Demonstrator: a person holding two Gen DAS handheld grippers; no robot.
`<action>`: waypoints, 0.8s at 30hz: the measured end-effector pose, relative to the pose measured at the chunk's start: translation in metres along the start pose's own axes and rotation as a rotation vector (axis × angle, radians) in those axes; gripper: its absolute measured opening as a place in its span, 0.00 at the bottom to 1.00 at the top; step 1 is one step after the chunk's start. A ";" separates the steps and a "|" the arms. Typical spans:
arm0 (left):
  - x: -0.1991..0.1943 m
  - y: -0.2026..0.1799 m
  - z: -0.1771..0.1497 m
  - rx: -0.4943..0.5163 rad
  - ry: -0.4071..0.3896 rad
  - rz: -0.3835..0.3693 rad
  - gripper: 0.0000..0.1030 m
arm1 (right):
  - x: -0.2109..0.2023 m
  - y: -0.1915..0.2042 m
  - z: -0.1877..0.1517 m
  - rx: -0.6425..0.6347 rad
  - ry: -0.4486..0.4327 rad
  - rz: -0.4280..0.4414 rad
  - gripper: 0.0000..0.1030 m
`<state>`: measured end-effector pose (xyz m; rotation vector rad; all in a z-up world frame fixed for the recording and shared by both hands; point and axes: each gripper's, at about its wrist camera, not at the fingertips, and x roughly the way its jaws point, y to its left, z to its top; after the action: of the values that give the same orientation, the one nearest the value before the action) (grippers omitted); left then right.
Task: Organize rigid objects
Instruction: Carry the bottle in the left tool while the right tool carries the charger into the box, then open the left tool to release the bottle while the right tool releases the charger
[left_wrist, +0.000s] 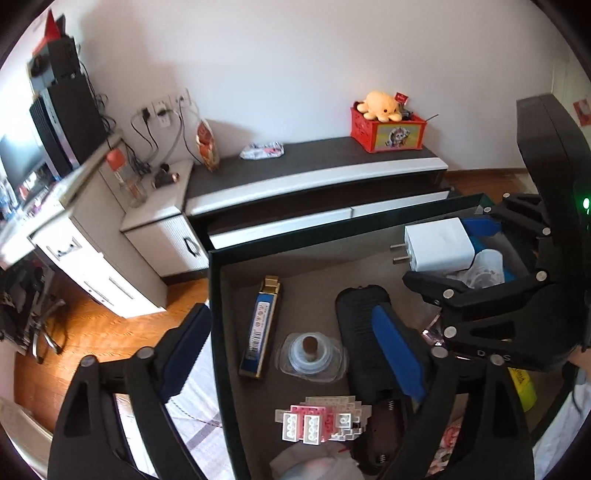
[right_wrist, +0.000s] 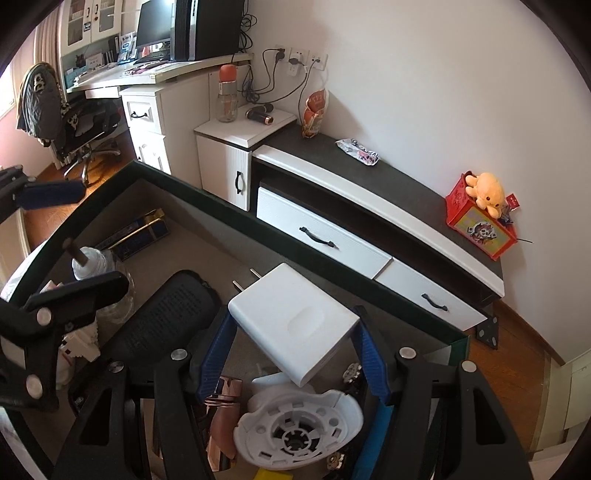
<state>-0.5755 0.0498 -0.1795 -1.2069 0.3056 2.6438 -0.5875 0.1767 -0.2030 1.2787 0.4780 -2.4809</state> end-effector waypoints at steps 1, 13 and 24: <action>0.000 -0.001 -0.001 0.001 0.004 0.004 0.89 | 0.000 0.001 0.000 0.000 0.000 0.002 0.63; 0.000 0.000 -0.002 0.004 0.004 -0.014 0.90 | -0.002 0.008 0.001 -0.009 -0.001 -0.022 0.63; -0.005 0.000 -0.004 0.004 -0.006 -0.012 0.95 | -0.014 0.006 -0.002 0.006 -0.017 -0.042 0.79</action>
<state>-0.5698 0.0480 -0.1781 -1.1959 0.3012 2.6350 -0.5758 0.1735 -0.1937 1.2616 0.4981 -2.5277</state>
